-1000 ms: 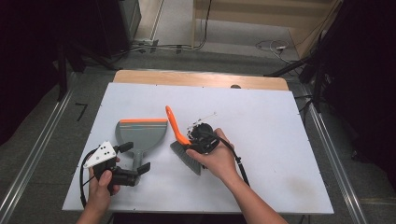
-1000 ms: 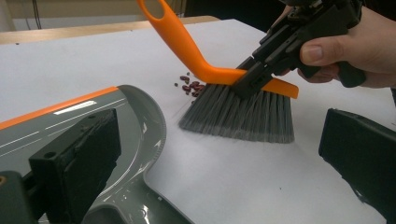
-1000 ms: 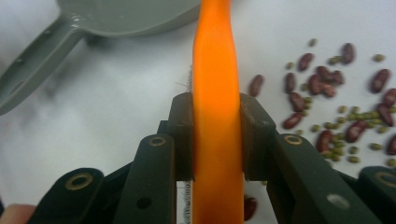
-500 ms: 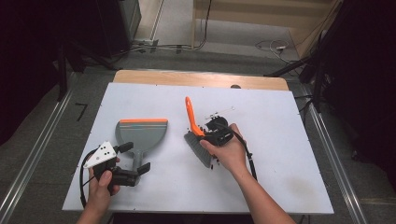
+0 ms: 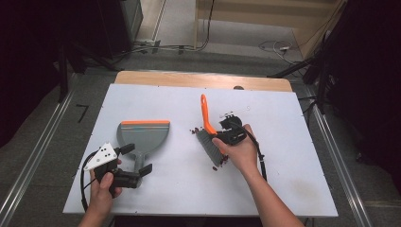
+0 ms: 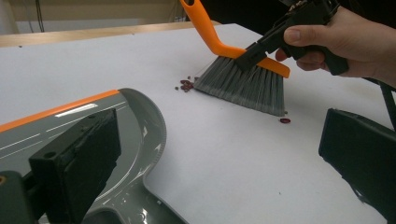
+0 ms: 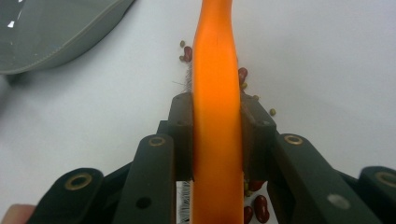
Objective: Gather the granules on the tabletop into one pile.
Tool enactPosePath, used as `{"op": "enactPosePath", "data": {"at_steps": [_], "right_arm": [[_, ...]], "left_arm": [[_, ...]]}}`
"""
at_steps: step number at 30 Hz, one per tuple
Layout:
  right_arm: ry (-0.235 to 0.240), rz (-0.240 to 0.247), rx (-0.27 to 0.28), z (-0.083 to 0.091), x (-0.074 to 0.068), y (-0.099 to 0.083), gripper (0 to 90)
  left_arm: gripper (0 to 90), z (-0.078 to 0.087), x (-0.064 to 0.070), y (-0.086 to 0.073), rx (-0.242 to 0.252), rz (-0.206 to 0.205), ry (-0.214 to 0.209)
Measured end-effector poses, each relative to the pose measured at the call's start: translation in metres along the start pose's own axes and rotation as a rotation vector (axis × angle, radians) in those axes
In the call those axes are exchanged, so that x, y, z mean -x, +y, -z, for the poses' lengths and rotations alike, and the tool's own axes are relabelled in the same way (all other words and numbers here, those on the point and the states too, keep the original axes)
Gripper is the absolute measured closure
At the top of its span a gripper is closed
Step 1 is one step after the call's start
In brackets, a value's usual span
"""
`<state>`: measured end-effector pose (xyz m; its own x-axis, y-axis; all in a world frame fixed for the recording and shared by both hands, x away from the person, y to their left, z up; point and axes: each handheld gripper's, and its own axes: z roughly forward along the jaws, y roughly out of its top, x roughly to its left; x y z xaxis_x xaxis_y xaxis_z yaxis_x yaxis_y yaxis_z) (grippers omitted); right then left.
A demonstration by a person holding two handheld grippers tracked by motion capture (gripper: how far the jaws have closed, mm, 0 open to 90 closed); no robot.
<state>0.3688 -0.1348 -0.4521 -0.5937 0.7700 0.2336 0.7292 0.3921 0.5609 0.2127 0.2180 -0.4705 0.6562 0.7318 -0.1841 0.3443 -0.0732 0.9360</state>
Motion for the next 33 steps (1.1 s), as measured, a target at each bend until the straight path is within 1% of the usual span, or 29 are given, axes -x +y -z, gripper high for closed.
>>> {"op": "enactPosePath", "data": {"at_steps": [2,4,5,7,9,13,17,19,26,28,31,33], "right_arm": [[-0.003,-0.004,0.006,0.001,0.0,-0.001,68.7],[0.006,-0.019,0.006,0.001,0.001,-0.001,68.8],[0.007,-0.016,0.01,0.002,0.001,-0.001,68.9],[0.006,-0.013,0.021,0.005,-0.002,-0.001,69.0],[0.026,-0.015,0.03,0.009,-0.005,0.0,69.0],[0.045,-0.019,0.061,0.017,-0.011,0.004,69.1],[0.053,-0.004,0.075,0.018,-0.019,0.011,69.1],[0.061,-0.001,0.086,0.015,-0.024,0.014,69.0],[0.064,-0.007,0.075,-0.007,-0.039,0.026,69.0],[0.064,-0.011,0.069,-0.014,-0.042,0.029,69.1],[0.051,-0.012,0.057,-0.024,-0.043,0.035,69.0],[0.029,-0.012,0.049,-0.031,-0.042,0.039,69.0]], "left_arm": [[0.0,-0.001,0.001,0.0,0.0,0.003,-0.004],[0.0,-0.001,0.001,0.0,-0.006,-0.005,-0.002],[0.0,-0.001,0.001,0.0,-0.002,0.001,-0.004],[0.0,-0.001,0.0,-0.001,-0.001,0.007,-0.004],[0.0,-0.001,0.0,0.0,0.0,0.004,0.001],[0.0,0.0,0.0,0.0,0.0,0.006,0.011],[0.0,-0.001,0.002,0.0,-0.004,0.0,0.017],[0.0,-0.001,0.002,-0.001,-0.006,-0.002,0.02],[0.0,0.002,-0.002,-0.001,-0.001,0.006,0.029],[0.0,0.004,-0.003,-0.001,0.004,0.016,0.035],[0.0,0.005,-0.004,-0.001,0.006,0.015,0.034],[0.0,0.004,-0.003,-0.001,0.003,0.015,0.036]]}}
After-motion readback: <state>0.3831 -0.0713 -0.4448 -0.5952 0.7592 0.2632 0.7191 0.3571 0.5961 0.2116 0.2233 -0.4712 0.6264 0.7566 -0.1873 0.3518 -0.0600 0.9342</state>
